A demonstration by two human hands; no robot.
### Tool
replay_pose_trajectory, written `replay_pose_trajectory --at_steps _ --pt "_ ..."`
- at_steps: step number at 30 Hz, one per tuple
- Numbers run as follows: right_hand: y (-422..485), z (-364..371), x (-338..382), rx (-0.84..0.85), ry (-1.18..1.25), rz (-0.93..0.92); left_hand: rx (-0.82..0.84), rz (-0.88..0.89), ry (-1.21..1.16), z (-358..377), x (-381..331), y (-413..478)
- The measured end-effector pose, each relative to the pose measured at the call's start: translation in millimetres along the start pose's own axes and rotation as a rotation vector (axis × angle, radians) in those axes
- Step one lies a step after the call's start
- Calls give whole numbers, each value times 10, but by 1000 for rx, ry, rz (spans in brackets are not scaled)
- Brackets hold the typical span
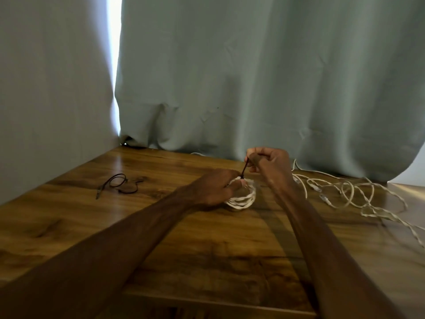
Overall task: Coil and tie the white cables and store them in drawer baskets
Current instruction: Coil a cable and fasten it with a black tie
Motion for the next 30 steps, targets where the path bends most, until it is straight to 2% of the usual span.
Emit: replay_pose_trajectory --at_steps 3,6,12,17,27,30 --pt "-126 212 119 157 -70 -113 -7 -72 -100 -112 125 -23" --pt "-182 295 140 236 -49 -163 -17 -93 -135 -169 171 -33" --pt "-77 94 11 115 122 -41 -1 -100 -153 -153 229 -17" --pt "-41 75 -51 184 123 -16 -2 -122 -209 -157 249 -20" --pt "-20 79 -18 273 -81 -229 14 -115 -169 -167 199 -36" --pt "-20 74 -21 292 -44 -203 19 -94 -161 -180 132 -32"
Point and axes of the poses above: each hand's wrist, its own y-axis towards the middle knuckle, its own z-axis out of the palm, x = y × z, the point moved 6 cm from there along y, towards the middle knuckle, and after that the axes turned 2 degrees about -x, right-handed, at the moved point
